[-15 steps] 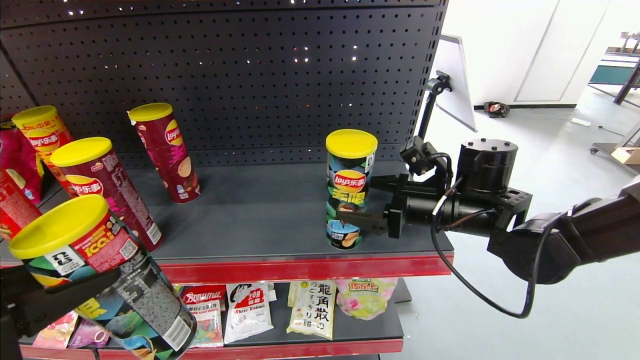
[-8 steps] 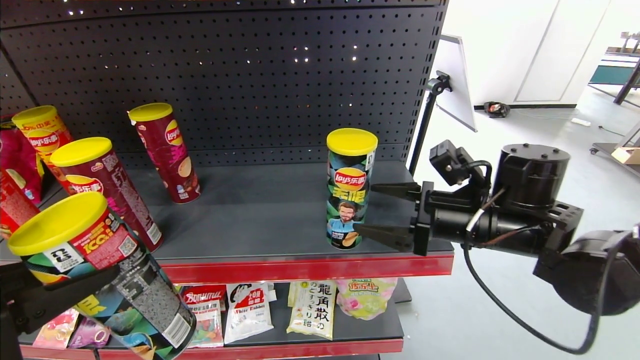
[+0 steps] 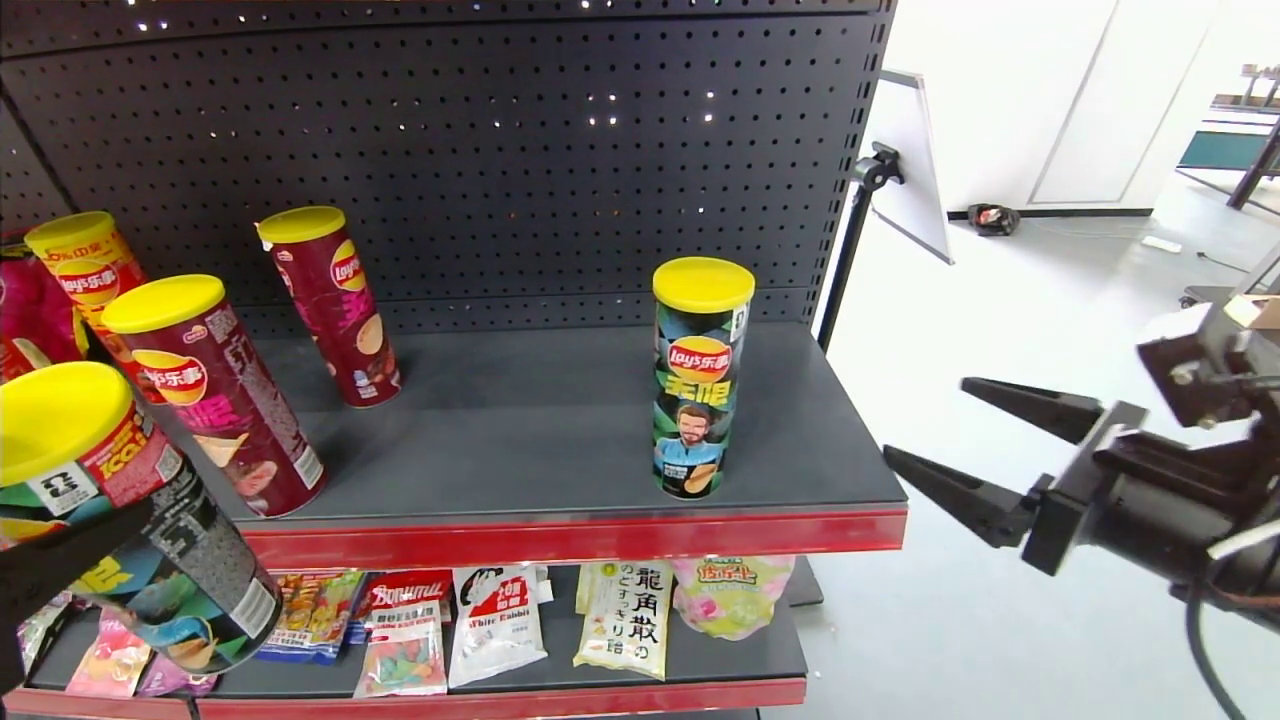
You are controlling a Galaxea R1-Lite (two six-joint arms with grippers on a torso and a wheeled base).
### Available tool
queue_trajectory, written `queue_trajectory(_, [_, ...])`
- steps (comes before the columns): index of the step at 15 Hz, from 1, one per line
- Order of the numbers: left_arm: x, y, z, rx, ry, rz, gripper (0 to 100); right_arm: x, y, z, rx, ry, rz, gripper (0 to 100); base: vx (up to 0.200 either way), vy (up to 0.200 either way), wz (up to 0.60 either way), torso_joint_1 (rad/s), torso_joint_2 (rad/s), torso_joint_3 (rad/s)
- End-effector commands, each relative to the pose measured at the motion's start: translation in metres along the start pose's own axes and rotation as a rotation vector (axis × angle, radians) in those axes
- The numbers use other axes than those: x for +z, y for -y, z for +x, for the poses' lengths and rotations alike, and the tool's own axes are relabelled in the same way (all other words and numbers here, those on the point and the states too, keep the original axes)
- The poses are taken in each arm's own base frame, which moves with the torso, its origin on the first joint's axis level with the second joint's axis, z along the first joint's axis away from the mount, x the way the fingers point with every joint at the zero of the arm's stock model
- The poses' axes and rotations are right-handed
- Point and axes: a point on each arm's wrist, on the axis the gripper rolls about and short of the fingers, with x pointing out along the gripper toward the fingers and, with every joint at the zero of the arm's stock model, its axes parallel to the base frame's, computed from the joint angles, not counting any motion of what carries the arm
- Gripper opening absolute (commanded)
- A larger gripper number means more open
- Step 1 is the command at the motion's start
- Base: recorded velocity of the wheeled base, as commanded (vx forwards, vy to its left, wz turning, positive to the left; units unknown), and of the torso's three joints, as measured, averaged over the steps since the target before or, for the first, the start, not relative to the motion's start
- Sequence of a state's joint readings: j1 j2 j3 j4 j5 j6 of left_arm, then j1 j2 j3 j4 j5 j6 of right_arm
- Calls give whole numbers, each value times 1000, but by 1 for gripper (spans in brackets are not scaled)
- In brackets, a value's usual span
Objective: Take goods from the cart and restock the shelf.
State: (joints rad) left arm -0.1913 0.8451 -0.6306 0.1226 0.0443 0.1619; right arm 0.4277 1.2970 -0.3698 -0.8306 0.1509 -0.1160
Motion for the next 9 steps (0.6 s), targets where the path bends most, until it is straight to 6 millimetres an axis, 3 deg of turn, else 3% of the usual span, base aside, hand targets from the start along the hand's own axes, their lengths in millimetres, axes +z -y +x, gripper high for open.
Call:
queue_trajectory(1, [-2,0,-9,7,33,2,0,4,8,-52,-230,36,-3,100,0,0,0,0,0,0])
queue_trajectory(2, [-4,0,-15,16,54,-2,0,-1,8,-86,-386,-71,11,100,0,0,0,0,0,0])
queue_trajectory(4, [-5,-1,-19,49,65,-10,0,-2,2,-114,-429,-117,12,100,0,0,0,0,0,0])
queue_trajectory(6, [-5,-1,-19,61,63,-17,0,4,3,-127,-506,-137,7,100,0,0,0,0,0,0])
queue_trajectory(9, [-5,-1,-19,60,61,-19,0,6,6,-129,-549,-151,16,100,0,0,0,0,0,0])
